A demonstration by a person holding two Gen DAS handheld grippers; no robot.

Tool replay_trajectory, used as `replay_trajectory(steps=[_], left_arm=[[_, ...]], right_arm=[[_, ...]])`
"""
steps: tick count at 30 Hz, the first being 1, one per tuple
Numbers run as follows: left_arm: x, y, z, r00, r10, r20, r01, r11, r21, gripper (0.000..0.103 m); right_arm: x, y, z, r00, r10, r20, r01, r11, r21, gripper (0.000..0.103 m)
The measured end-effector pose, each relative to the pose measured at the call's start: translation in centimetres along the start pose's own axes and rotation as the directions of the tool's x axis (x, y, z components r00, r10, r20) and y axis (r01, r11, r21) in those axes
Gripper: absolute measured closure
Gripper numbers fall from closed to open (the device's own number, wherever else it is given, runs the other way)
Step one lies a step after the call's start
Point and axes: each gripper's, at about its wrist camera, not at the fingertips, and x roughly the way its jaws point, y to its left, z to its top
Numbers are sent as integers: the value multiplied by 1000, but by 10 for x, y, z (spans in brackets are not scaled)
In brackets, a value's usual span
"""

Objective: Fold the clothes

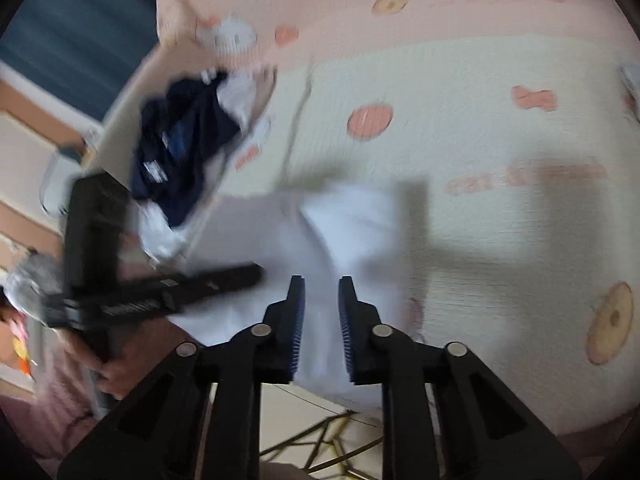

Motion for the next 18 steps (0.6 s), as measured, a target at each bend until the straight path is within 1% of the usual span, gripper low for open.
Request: replay_trajectory(steps=[1,2,4,5,6,7,8,9,12,14,16,17,18], left_arm=[[8,-12,1,999,31,-12,-30,999,35,71],[15,-20,3,997,76,-18,-75,995,65,71],[19,-24,5,990,141,-9,-140,988,72,71],[16,-22,5,988,151,-2,-151,987,63,70],[9,-18,4,989,151,10,-151,987,55,70],[3,-15,3,988,151,24,-152,987,47,71],[-4,-12,3,987,154,45,-156,987,41,76],[-11,-8,3,986,155,63,-157,987,35,85],[-28,5,3,980,176,98,-179,984,24,88],[-39,14,2,974,194,119,-198,980,17,88],[-40,27,5,966,229,119,-229,973,-15,88],[-41,37,5,965,236,117,-233,972,-43,83],[-43,46,3,967,226,119,-219,973,-74,72]], right_arm=[[-10,-6,0,1000,-6,22,6,1000,18,87],[-19,-12,0,999,-17,43,15,999,36,87],[-21,-26,-1,994,-92,54,88,993,72,83],[-18,-33,-4,992,-121,42,116,989,95,74],[-12,-37,-6,993,-116,16,114,987,109,72],[-6,-41,-8,994,-111,-9,112,986,124,71],[1,-44,-11,994,-106,-34,110,984,139,69],[7,-47,-13,993,-100,-58,108,983,150,62],[21,-31,-13,994,-81,-75,89,991,104,60],[29,-22,-13,994,-82,-76,88,993,75,59],[33,-18,-13,993,-84,-82,89,994,57,56],[38,-18,-13,992,-87,-95,93,994,57,52],[43,-20,-13,990,-87,-113,94,994,63,49]])
